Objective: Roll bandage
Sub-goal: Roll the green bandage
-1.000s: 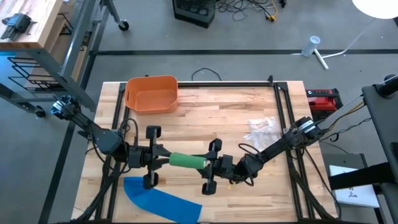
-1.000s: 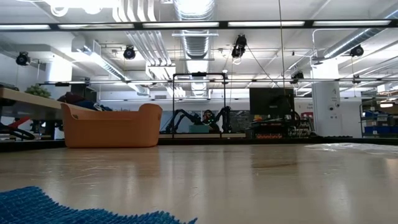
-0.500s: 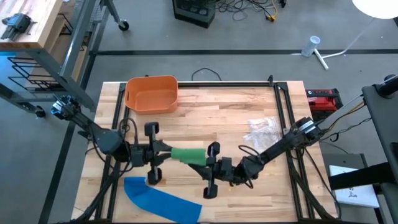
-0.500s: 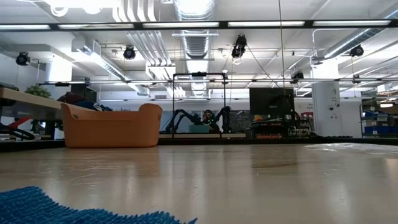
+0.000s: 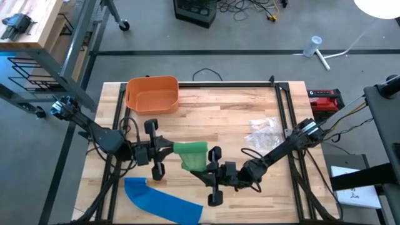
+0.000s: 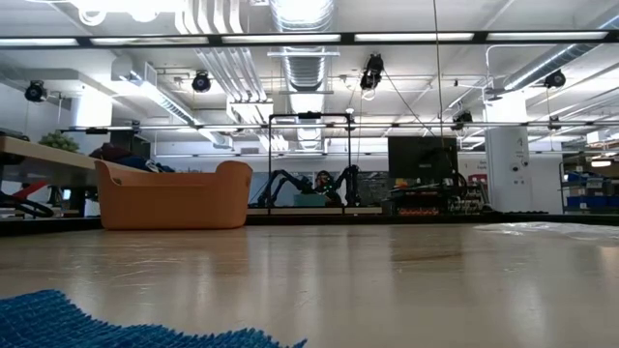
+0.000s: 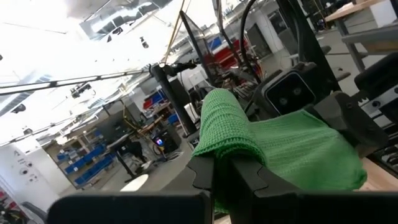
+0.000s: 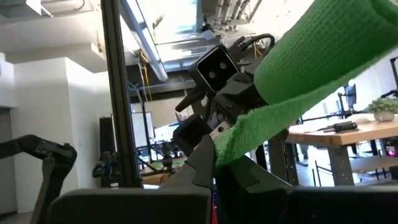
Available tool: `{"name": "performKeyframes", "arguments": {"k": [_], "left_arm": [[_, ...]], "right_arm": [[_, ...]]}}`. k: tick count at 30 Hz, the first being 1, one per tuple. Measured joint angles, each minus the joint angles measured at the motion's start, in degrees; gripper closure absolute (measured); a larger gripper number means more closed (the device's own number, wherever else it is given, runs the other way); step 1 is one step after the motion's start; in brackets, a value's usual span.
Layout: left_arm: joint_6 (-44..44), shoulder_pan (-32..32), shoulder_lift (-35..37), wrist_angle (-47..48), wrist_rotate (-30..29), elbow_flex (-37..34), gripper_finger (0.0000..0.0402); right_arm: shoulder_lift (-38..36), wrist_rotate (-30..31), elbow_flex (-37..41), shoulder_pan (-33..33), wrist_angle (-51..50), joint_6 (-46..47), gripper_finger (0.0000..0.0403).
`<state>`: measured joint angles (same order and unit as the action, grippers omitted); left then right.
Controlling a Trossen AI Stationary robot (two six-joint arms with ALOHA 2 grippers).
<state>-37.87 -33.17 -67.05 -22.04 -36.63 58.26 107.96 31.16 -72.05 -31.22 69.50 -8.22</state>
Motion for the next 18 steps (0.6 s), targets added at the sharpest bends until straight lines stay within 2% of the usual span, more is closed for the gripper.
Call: {"name": "performKeyframes", "arguments": {"k": [3, 11, 18], "left_arm": [[0.09, 0.00, 0.29, -0.02, 0.45, 0.00, 0.0395], [2.85, -0.09, 1.63, -0.36, 7.85, 0.00, 0.0395], [6.89, -0.20, 2.30, -1.85, 15.82, 0.00, 0.0395]], "right_arm": [[0.00, 0.85, 0.00, 0.06, -0.45, -0.95, 0.0403], [0.00, 2.00, 0.11, 1.18, -1.69, -1.66, 0.0403], [0.00, 6.35, 1.13, 2.26, -1.95, -1.80, 0.0403]]}}
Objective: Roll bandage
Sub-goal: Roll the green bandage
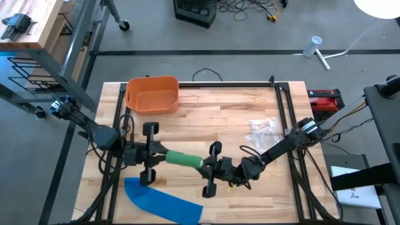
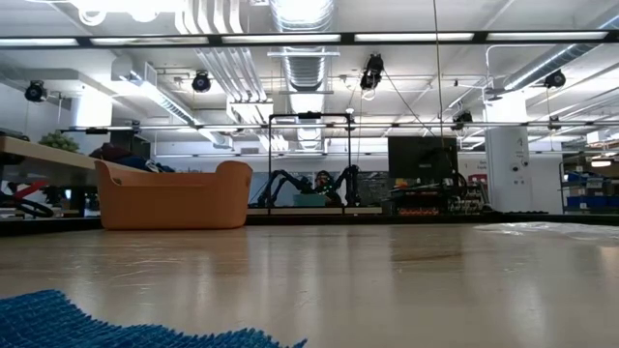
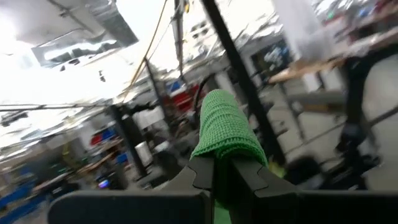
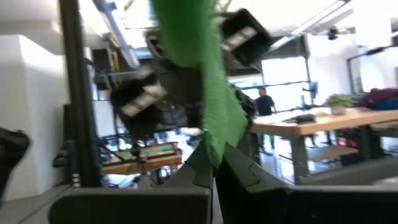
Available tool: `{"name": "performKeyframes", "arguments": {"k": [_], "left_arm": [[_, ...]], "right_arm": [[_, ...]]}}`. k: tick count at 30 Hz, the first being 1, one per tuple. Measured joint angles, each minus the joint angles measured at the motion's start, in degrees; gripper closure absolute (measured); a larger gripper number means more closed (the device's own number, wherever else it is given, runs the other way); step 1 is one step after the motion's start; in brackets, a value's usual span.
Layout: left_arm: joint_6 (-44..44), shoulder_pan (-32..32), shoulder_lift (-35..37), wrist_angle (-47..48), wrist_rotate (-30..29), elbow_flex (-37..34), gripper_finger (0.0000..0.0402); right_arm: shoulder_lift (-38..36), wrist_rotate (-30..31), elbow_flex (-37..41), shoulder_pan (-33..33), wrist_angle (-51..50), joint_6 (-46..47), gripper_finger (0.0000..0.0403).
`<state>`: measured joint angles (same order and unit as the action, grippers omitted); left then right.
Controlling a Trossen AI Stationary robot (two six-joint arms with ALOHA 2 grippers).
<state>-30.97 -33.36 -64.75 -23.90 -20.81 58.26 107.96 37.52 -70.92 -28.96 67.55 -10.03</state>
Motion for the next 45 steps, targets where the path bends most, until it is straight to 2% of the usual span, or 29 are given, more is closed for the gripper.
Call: {"name": "performKeyframes", "arguments": {"k": [3, 6, 15, 19, 28, 31, 33, 45], "left_arm": [[1.46, 0.00, 0.06, -1.24, 2.88, 0.00, 0.0395], [1.11, 0.00, 0.06, -0.93, 2.16, 0.00, 0.0395], [-7.35, -0.01, 0.01, 1.16, -14.03, 0.02, 0.0395], [-9.47, 0.17, 0.00, 2.33, -17.25, -0.86, 0.0395], [-10.49, 0.93, -2.67, 3.19, -17.59, -1.64, 0.0395], [-10.58, 1.02, -3.58, 3.99, -20.51, -1.64, 0.0395], [-10.57, 1.09, -4.01, 4.37, -22.08, -1.64, 0.0395], [-9.53, 1.18, -6.64, 6.55, -22.90, -1.64, 0.0395]], "right_arm": [[0.00, 0.00, 0.33, 0.48, 0.01, 0.22, 0.0403], [0.00, -0.11, 0.36, 0.49, 0.04, 0.97, 0.0403], [-0.20, -3.21, -1.02, -1.58, 0.24, 0.78, 0.0403], [-0.33, -3.25, -2.75, -2.19, 0.17, -0.84, 0.0403], [-0.33, -4.37, -6.09, -2.17, -1.20, -1.31, 0.0403], [-0.33, -4.06, -6.95, -2.02, -1.24, -2.96, 0.0403], [-0.35, -3.45, -7.48, -1.96, -1.25, -4.26, 0.0403], [-1.30, 2.53, -9.37, -0.63, -1.42, -13.88, 0.0403]]}}
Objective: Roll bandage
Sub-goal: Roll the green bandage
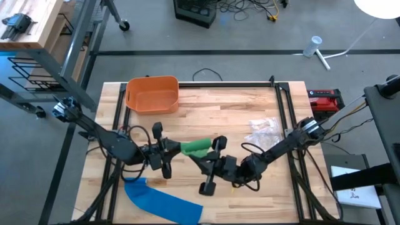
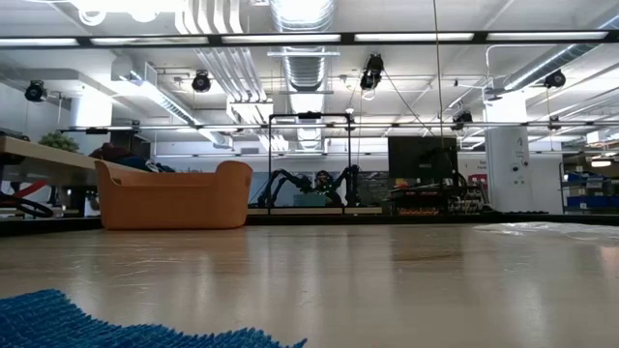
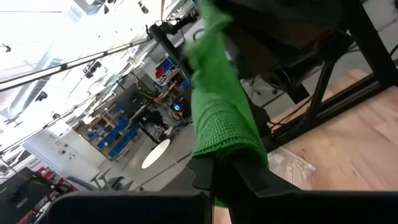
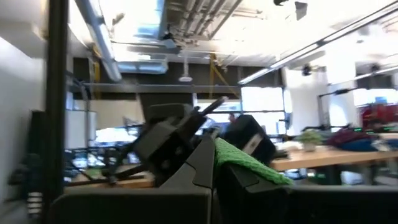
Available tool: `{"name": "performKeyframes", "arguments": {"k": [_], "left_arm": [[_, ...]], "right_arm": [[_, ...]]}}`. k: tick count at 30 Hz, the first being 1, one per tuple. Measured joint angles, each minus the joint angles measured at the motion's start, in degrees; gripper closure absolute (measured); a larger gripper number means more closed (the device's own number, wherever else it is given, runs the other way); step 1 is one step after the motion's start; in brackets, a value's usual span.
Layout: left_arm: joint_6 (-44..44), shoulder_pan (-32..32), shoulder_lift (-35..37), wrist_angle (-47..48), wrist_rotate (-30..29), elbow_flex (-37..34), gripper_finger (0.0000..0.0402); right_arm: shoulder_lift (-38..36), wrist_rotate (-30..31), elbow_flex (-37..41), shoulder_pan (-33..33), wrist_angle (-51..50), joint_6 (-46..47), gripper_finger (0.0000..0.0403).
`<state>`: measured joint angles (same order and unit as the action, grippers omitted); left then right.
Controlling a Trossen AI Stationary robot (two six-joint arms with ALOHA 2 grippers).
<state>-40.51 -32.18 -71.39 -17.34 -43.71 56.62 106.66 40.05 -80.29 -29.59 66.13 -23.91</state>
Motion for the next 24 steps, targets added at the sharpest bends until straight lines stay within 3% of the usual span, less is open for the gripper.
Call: {"name": "performKeyframes", "arguments": {"k": [4, 14, 19, 24], "left_arm": [[0.02, -0.15, -1.05, 0.39, 0.16, 0.00, 0.0395], [-4.44, -0.67, -1.34, 2.05, 2.05, -0.13, 0.0395], [-4.35, -1.46, -1.31, 4.94, 4.75, -0.15, 0.0395], [-3.12, -2.36, -1.78, 5.57, 5.52, -0.15, 0.0395]], "right_arm": [[-0.03, 3.37, 0.00, 0.58, -0.67, 0.57, 0.0403], [-0.27, 14.32, -0.11, 0.68, -11.06, 15.26, 0.0403], [-1.04, 14.78, -0.11, -0.20, -17.81, 18.58, 0.0403], [-4.74, 14.89, -0.13, -1.51, -31.80, 25.29, 0.0402]]}}
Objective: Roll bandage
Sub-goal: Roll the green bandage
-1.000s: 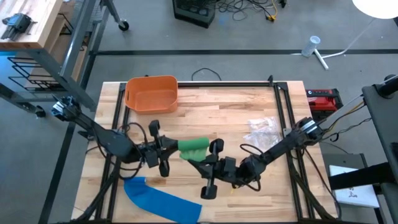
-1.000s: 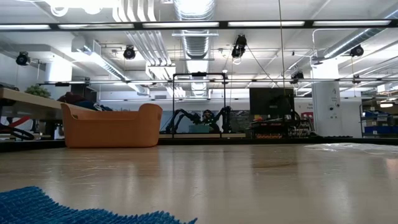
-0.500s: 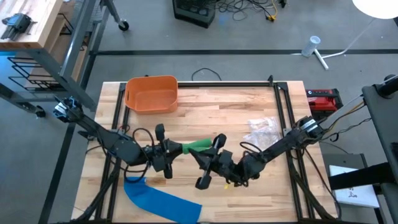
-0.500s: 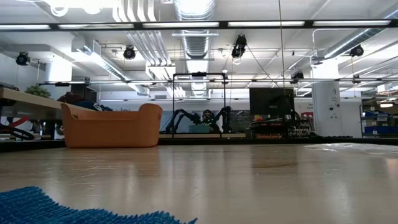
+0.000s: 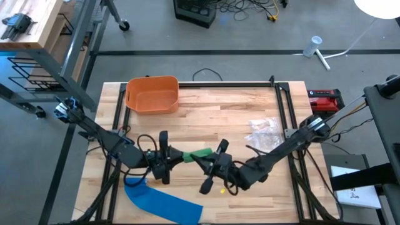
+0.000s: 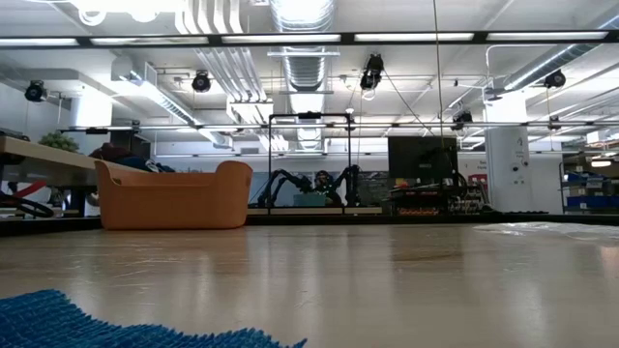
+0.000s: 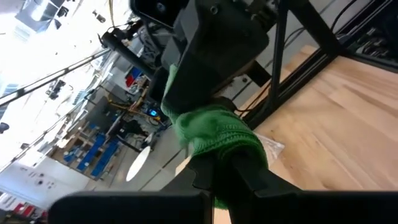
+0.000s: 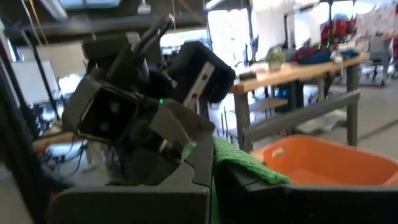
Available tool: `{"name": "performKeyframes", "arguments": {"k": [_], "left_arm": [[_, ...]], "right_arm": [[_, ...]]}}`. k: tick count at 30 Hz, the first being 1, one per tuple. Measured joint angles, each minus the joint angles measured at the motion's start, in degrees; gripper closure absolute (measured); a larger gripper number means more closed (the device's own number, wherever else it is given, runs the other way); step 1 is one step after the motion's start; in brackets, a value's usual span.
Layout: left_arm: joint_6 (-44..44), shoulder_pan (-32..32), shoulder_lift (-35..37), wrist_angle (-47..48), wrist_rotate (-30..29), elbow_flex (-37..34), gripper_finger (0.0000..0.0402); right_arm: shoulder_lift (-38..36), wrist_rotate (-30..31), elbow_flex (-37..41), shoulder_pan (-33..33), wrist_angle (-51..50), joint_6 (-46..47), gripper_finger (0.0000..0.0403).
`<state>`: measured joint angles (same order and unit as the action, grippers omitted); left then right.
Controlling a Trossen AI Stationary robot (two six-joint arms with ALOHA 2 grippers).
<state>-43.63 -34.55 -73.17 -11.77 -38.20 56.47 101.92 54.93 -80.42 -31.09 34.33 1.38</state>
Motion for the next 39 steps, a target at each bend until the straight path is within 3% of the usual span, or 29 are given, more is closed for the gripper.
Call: {"name": "performKeyframes", "arguments": {"k": [3, 9, 15, 18, 24, 34, 39], "left_arm": [[2.11, -0.15, -0.59, 0.08, 0.15, 0.00, 0.0395], [6.55, -0.17, -2.59, 0.31, 1.22, -0.02, 0.0395], [13.46, -0.45, -5.40, -0.59, 10.68, -0.02, 0.0395], [18.12, -0.68, -6.20, -0.67, 11.22, -0.02, 0.0395], [27.54, -0.79, -5.52, 0.52, 10.75, 0.00, 0.0395], [42.85, -0.81, -4.89, 7.56, 10.38, 0.04, 0.0395], [44.20, -0.81, -4.89, 9.07, 10.33, 0.07, 0.0395]], "right_arm": [[-2.40, -1.44, -0.01, -0.16, -10.54, 4.76, 0.0382], [-5.65, -12.90, -0.05, 0.34, -26.77, 9.18, 0.0306], [-6.20, -12.83, -0.03, 0.46, -32.06, 4.92, 0.0247], [-6.31, -13.88, -0.23, 0.47, -35.80, 3.71, 0.0228], [-6.64, -14.33, -1.03, -0.02, -39.37, 5.29, 0.0211], [-7.49, -14.57, -5.62, -3.06, -41.59, -4.05, 0.0210], [-7.28, -21.28, -5.35, -3.12, -42.99, -1.10, 0.0209]]}}
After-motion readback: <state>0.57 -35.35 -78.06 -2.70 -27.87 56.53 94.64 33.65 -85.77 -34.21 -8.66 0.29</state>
